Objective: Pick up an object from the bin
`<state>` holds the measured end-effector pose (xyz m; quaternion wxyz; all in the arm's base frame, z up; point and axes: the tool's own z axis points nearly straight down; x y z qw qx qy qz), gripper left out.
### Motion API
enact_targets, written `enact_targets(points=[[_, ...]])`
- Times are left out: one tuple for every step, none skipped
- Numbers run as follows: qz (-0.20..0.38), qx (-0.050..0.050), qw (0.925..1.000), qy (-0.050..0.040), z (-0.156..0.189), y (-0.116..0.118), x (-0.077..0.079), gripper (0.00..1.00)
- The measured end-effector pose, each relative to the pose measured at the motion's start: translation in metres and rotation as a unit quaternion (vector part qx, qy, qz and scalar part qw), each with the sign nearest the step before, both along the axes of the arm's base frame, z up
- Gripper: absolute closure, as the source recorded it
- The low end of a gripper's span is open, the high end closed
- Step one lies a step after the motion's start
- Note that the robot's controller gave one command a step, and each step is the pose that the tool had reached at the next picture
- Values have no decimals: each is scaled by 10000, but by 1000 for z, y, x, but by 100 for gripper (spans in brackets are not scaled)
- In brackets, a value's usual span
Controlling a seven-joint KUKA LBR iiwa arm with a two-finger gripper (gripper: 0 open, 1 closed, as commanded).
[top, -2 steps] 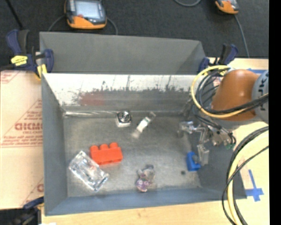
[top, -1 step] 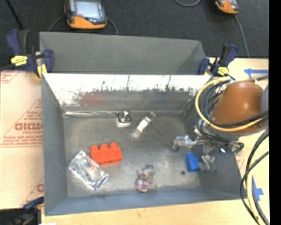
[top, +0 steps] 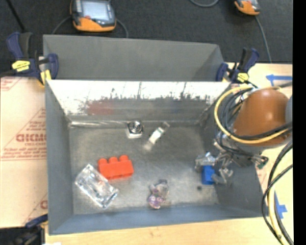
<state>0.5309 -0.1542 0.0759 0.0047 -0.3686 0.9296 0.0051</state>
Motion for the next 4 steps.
enact_targets(points=[[138,-80,9999,-32,129,11,6,100],[-219,-46,9997,35,54,7,9,100],[-323,-67,9995,15,92,-3,-21,100],[-322,-61,9995,20,90,-2,-20,0]])
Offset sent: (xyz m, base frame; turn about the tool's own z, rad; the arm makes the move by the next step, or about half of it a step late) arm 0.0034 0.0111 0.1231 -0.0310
